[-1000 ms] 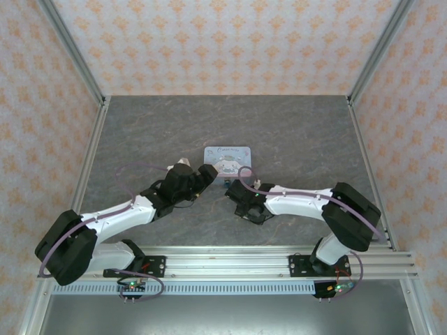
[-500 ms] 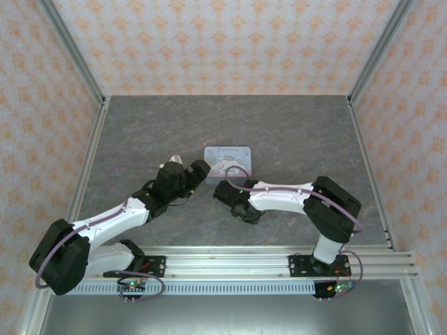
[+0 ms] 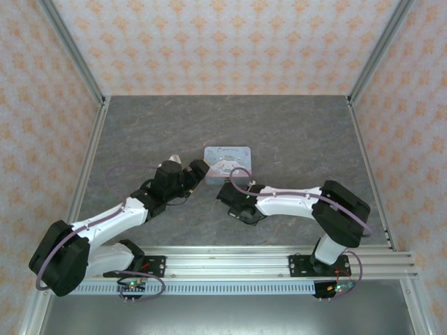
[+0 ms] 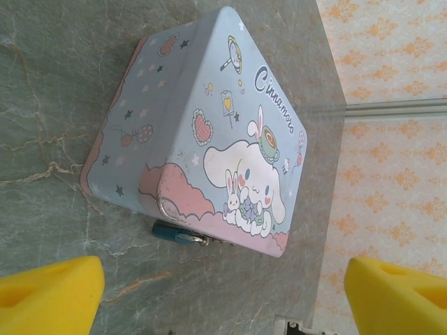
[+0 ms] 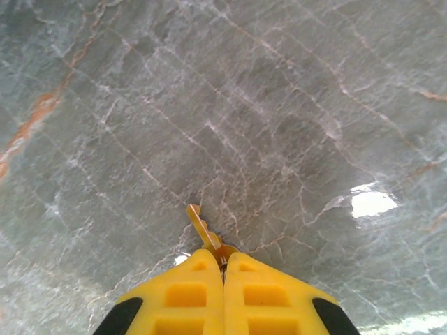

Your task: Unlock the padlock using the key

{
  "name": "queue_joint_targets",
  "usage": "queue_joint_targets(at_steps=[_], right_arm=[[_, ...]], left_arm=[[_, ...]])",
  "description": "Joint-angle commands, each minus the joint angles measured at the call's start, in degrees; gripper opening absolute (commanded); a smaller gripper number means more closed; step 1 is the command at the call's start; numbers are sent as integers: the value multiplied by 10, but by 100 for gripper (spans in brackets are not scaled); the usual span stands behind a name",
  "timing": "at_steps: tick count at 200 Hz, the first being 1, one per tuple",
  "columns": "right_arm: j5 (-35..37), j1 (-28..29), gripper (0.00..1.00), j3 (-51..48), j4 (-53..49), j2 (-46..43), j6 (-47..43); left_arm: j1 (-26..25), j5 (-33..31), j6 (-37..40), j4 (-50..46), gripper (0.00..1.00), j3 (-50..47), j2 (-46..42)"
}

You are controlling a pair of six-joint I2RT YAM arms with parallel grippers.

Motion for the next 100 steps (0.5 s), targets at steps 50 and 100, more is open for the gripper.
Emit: queue_joint_targets(at_steps=[50,100], right_arm=[[-90,-60,0,-137,173,-94,-159],[-90,-70,0,-169,183,-176,-185]], left_arm=[[4,13,32,-33,90,15,9],[3,25,51,-28,90,13,8]])
